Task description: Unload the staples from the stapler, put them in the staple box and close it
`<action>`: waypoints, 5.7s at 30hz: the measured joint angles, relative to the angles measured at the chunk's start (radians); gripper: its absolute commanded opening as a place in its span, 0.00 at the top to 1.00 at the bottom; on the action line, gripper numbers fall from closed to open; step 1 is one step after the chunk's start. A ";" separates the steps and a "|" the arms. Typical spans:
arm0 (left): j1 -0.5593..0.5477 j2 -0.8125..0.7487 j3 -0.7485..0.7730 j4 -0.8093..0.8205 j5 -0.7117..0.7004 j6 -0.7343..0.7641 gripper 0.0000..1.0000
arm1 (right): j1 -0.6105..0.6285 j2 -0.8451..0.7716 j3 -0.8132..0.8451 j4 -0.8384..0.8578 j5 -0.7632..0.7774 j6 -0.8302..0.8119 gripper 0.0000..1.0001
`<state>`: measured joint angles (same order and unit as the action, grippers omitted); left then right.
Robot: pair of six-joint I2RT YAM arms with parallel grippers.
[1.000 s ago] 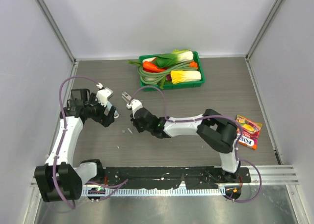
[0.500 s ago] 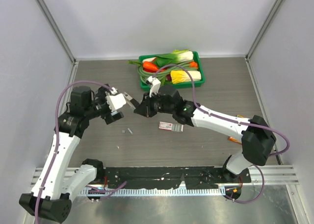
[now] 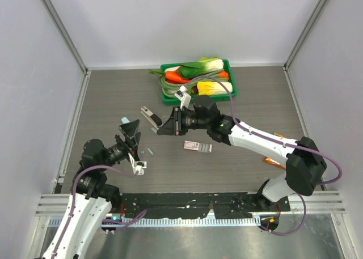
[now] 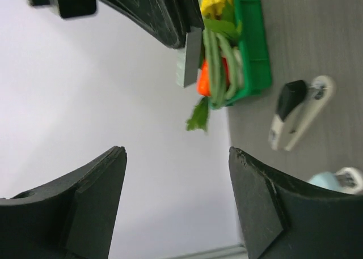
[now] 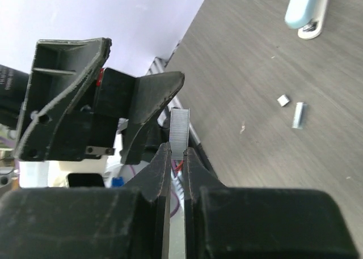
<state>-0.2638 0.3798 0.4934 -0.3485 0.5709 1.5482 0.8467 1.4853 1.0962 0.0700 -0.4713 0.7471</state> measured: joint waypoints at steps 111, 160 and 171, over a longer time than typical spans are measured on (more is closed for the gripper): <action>-0.006 0.681 0.718 -0.967 0.328 -0.479 0.96 | 0.156 -0.312 -0.134 -0.080 0.066 -0.663 0.43; -0.142 0.710 0.716 -0.988 0.402 -0.534 0.94 | 0.389 -0.181 0.011 -0.195 0.328 -1.007 0.81; -0.143 0.678 0.692 -0.966 0.359 -0.706 0.28 | 0.393 -0.186 0.018 -0.232 0.369 -0.999 0.99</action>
<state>-0.4065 1.0580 1.1854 -1.3144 0.9295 0.8421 1.2396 1.2995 1.1145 -0.1619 -0.1020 -0.2516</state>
